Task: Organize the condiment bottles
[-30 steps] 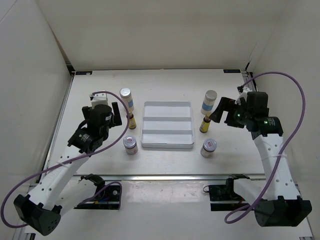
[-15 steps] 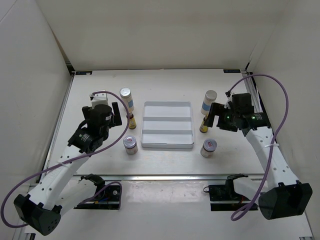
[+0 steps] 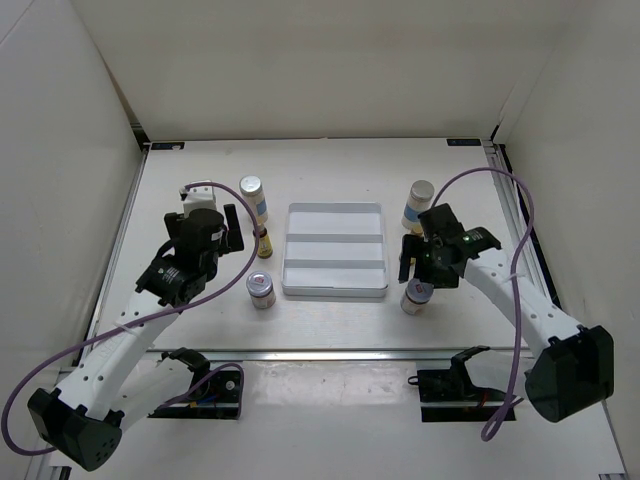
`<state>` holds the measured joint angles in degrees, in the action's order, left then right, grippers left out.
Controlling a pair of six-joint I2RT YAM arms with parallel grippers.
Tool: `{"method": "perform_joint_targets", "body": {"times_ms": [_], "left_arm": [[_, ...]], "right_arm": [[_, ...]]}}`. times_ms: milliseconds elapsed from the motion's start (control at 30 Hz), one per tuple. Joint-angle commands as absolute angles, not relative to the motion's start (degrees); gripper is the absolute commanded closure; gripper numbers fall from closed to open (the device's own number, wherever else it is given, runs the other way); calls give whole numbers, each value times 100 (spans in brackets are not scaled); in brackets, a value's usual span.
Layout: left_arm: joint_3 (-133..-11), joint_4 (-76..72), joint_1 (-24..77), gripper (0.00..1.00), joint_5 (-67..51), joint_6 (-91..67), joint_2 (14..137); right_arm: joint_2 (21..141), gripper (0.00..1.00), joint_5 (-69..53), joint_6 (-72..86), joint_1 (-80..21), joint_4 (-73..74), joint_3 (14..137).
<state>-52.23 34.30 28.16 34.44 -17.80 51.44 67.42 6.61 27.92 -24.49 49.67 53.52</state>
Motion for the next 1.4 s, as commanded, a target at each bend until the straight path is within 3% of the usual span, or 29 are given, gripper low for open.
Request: {"method": "perform_joint_targets", "body": {"times_ms": [0, 200, 333, 467, 600, 700, 1000, 1367], "left_arm": [[-5309, 3384, 2830, 0, 3410, -1740, 5124], [-5309, 3384, 2830, 0, 3410, -1740, 5071], [-5309, 3384, 2830, 0, 3410, -1740, 5071], [-5309, 3384, 2830, 0, 3410, -1740, 5071], [-5309, 3384, 2830, 0, 3410, -1740, 5071], [-5309, 3384, 2830, 0, 3410, -1740, 5071], [-5309, 3384, 2830, 0, 3410, -1740, 5071], [-5309, 3384, 2830, 0, 3463, -1740, 5071]], "right_arm": [[6987, 16, 992, 3085, -2522, 5177, 5317], [7110, 19, 993, 3190, -2575, 5125, 5133], [7110, 26, 993, 3190, -2628, 5124, 5010], [7058, 41, 993, 3243, -2628, 5124, 5010], [6847, 69, 1107, 3243, -2628, 5256, 5264], [6619, 80, 1107, 3060, -2820, 5405, 5833], [7513, 94, 1335, 2356, -3875, 5405, 7487], [8982, 96, 879, 2048, -4061, 4641, 7383]]}}
